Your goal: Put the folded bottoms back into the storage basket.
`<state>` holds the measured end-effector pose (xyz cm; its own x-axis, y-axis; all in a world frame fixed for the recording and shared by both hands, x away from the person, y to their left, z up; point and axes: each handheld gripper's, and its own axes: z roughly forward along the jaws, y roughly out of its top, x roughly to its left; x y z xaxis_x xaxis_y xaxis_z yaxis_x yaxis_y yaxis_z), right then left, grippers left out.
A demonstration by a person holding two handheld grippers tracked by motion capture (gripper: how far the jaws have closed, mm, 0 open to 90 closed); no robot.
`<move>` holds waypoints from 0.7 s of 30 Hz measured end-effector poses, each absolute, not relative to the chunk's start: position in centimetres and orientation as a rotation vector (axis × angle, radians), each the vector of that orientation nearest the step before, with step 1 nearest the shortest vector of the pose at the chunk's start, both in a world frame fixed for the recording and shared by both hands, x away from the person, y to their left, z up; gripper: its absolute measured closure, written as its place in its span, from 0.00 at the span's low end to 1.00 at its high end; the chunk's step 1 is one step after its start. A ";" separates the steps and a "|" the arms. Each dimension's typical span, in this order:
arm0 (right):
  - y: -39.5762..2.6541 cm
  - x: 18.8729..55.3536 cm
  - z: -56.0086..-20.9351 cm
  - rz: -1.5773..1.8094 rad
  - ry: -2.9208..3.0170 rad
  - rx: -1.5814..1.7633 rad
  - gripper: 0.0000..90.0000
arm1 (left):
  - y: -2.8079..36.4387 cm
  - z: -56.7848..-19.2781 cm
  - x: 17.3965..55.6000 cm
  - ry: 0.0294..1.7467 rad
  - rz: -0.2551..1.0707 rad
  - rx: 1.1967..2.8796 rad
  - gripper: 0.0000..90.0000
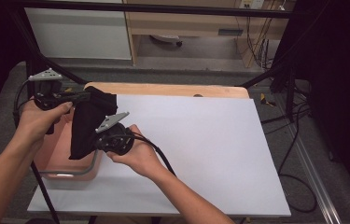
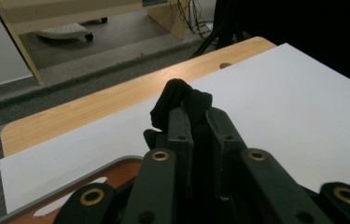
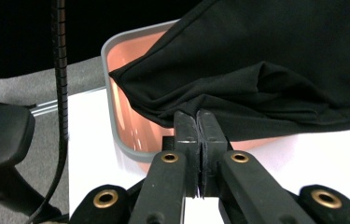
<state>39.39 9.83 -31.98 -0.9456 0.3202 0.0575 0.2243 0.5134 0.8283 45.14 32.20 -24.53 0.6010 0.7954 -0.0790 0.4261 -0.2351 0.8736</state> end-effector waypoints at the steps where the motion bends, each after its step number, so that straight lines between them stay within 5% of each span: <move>1: 9.8 39.4 -31.9 1.433 2.636 0.482 0.99 | 32.3 -24.4 45.1 0.984 0.481 1.861 0.90; 21: 12.1 39.0 -30.9 1.431 2.606 0.446 0.99 | 34.1 -23.6 45.1 0.977 0.513 1.856 0.90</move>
<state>38.99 12.10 -30.92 -0.9469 0.3205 0.0238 0.1920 0.5047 0.8417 45.06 34.12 -23.59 0.5941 0.8022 -0.0590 0.4072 -0.2367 0.8821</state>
